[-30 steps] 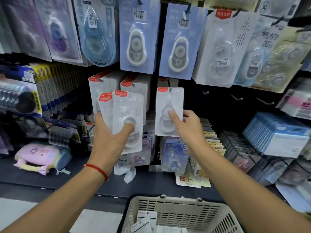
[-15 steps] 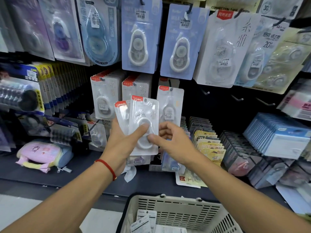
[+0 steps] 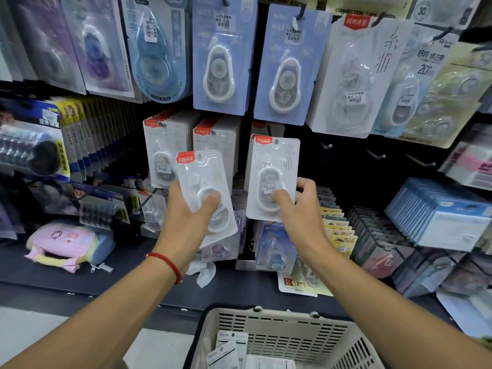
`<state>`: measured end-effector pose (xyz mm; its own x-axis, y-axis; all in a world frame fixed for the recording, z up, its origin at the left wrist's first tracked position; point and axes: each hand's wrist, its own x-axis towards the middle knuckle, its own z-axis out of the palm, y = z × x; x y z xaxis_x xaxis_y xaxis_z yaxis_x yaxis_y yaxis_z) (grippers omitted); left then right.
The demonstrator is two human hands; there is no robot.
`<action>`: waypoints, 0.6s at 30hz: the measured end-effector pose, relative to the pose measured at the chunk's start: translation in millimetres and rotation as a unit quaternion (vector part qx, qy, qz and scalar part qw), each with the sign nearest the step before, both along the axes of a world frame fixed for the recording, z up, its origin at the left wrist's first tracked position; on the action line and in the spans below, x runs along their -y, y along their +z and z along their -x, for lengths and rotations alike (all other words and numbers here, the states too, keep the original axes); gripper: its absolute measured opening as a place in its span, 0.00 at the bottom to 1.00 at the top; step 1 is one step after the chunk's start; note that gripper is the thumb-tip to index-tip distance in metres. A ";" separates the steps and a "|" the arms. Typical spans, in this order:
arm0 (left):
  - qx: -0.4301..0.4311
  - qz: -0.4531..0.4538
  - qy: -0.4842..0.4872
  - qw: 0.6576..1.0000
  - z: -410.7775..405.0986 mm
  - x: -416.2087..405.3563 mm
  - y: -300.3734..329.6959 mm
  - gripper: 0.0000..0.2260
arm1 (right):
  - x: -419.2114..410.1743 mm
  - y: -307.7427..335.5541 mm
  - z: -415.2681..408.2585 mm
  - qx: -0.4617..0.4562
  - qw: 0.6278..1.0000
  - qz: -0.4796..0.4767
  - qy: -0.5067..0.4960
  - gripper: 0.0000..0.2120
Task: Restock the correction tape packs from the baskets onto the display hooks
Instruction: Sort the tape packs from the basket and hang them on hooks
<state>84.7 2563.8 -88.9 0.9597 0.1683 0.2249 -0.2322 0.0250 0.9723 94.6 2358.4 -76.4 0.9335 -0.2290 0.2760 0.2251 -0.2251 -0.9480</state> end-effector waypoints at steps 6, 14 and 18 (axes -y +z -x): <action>0.003 -0.004 0.011 1.000 0.7 -2.2 3.4 0.21 | -2.6 3.2 2.2 0.034 0.999 -0.014 -0.004 0.18; 0.026 -0.014 0.039 0.999 1.4 -4.9 1.7 0.22 | -0.5 -4.5 -6.2 0.031 0.997 0.050 -0.044 0.20; 0.038 -0.028 0.046 0.998 2.4 -6.4 -1.0 0.22 | 14.8 -19.1 -16.5 0.002 0.950 0.300 -0.088 0.33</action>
